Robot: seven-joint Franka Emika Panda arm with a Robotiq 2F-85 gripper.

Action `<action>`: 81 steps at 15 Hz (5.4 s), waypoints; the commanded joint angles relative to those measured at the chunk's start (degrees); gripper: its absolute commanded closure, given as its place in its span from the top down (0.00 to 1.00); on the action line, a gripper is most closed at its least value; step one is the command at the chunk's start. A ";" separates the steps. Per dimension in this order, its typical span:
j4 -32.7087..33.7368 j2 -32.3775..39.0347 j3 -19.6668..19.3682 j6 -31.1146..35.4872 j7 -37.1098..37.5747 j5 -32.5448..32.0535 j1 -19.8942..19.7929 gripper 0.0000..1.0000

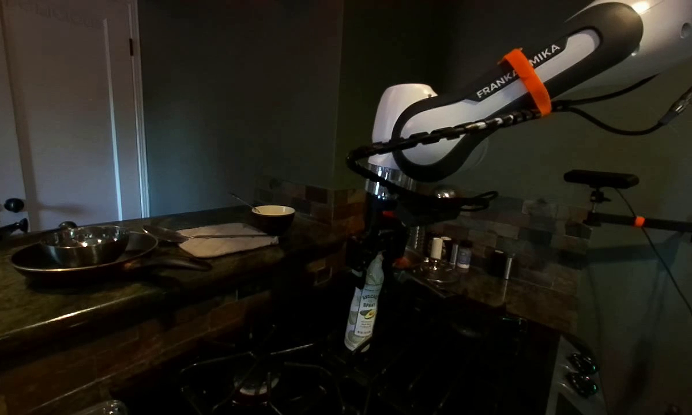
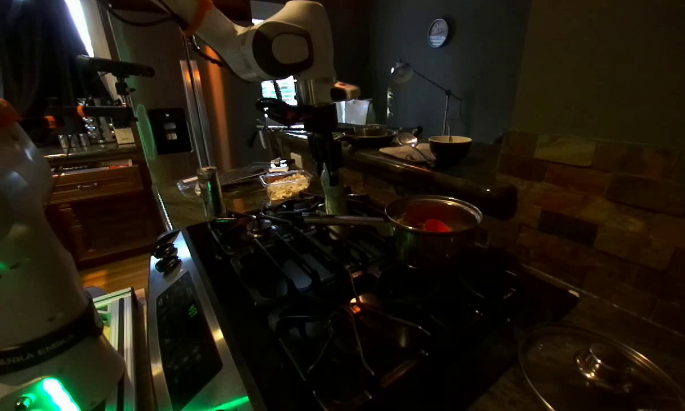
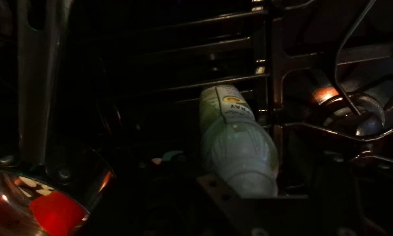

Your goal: Move the bottle to the left

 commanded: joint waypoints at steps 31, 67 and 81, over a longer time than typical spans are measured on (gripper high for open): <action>11.01 -13.14 16.86 -28.38 -12.21 -1.84 18.22 0.58; 47.96 27.95 23.43 -37.48 -46.23 -8.15 28.26 0.33; 52.14 31.92 22.61 -37.99 -84.07 2.55 24.31 0.33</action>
